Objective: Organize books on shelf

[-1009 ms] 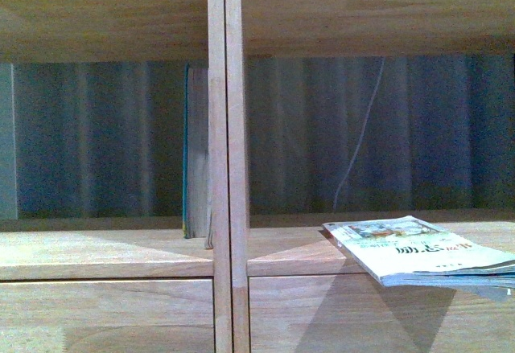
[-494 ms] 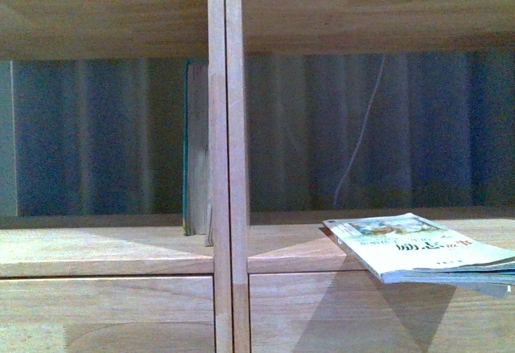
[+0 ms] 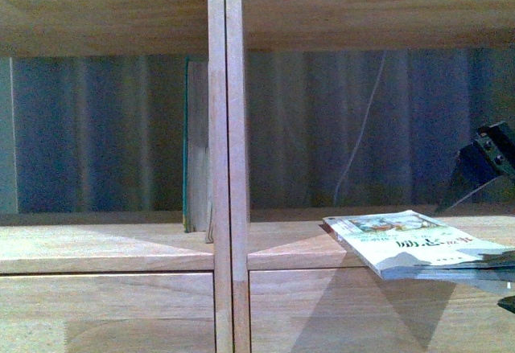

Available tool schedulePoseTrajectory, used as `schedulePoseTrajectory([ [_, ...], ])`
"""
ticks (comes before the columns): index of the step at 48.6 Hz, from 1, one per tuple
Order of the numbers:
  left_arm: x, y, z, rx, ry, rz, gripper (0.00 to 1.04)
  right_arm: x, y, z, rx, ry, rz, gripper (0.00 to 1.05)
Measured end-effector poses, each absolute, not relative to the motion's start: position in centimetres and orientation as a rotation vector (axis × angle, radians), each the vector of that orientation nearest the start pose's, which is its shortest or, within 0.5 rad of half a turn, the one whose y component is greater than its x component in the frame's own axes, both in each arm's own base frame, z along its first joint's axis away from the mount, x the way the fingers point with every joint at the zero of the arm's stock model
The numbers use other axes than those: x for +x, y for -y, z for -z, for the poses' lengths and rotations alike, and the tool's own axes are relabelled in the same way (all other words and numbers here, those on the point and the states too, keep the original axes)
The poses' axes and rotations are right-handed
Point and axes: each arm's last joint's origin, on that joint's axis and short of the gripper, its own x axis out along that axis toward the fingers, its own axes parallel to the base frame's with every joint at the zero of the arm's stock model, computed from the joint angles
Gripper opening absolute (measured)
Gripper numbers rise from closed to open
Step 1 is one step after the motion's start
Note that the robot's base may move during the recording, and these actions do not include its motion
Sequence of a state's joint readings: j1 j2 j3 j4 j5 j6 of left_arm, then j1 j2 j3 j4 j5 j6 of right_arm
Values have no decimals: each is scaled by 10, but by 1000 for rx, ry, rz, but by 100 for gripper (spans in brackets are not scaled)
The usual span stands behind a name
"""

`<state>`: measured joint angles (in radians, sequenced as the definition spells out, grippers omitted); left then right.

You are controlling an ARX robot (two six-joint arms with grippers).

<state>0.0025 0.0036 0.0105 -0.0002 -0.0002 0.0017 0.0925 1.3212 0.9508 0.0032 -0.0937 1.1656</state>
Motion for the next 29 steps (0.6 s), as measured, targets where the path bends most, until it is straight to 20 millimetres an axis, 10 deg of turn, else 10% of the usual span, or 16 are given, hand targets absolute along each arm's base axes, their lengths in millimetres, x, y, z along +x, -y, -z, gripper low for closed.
schedulePoseTrajectory([
  [29,97,0,-167,2,7,-3,97,334,-57,-278,1252,-441,153,98],
])
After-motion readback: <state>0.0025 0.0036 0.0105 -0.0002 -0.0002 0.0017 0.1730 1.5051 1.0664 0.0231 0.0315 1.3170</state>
